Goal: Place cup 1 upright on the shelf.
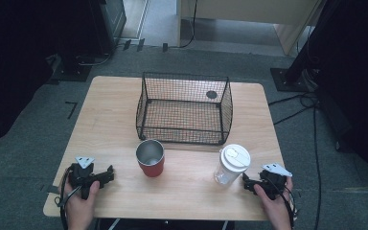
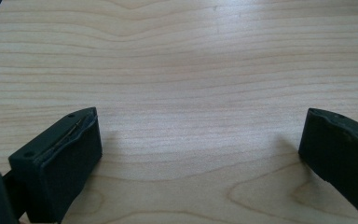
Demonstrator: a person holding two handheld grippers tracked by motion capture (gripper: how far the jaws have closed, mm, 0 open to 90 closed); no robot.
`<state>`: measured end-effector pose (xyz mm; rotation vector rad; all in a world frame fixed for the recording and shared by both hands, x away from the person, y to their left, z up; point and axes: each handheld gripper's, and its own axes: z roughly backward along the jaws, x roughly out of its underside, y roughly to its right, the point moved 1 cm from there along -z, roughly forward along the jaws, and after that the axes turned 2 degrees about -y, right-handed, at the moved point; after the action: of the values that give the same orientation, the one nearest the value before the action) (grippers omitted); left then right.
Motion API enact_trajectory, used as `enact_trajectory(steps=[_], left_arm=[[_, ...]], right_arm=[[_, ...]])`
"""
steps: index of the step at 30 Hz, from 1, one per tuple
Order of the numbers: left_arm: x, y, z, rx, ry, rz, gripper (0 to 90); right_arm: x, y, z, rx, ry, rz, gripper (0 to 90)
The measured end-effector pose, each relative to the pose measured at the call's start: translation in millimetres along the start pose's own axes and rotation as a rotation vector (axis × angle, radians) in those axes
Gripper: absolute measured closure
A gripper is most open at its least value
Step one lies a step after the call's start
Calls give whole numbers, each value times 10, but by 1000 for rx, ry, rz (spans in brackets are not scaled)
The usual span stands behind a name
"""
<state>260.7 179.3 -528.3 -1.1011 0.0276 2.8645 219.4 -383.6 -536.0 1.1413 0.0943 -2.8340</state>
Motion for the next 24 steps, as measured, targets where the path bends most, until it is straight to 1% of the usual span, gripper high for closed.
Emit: enact_trajectory(steps=[5, 7, 10, 11, 12, 14, 15, 16, 17, 18, 19, 20, 21, 23, 24], left_arm=[[0, 0, 1, 0, -1, 0, 0], [0, 0, 1, 0, -1, -1, 0], [0, 2, 1, 3, -1, -4, 0], [0, 4, 0, 4, -1, -5, 0], [0, 5, 0, 6, 0, -6, 0], [0, 6, 0, 7, -1, -7, 0], [0, 7, 0, 8, 0, -7, 0], [0, 7, 0, 8, -1, -8, 0], [0, 7, 0, 8, -1, -8, 0], [0, 7, 0, 8, 0, -7, 0], [0, 7, 1, 8, -1, -9, 0], [0, 7, 1, 8, -1, -9, 0], [0, 7, 0, 8, -1, -9, 0], [0, 7, 0, 8, -1, -8, 0], [0, 7, 0, 8, 0, -8, 0]], right_arm=[[33, -28, 44, -6, -13, 2, 0], [71, -48, 98, -37, -16, 3, 0], [82, -60, 138, -54, -23, -2, 0], [83, -67, 158, -56, -21, 4, 0], [85, -83, 209, -67, -19, 15, 0], [86, -101, 246, -92, -21, 8, 0], [85, -116, 269, -106, -20, 12, 0], [84, -137, 292, -110, -17, 27, 0], [84, -137, 292, -110, -17, 27, 0], [79, -190, 342, -123, -10, 52, 0], [78, -217, 367, -134, -10, 63, 0], [78, -217, 367, -134, -10, 63, 0], [75, -267, 418, -152, -15, 75, 2], [74, -285, 441, -159, -17, 78, 2], [76, -319, 492, -165, -23, 89, 2]])
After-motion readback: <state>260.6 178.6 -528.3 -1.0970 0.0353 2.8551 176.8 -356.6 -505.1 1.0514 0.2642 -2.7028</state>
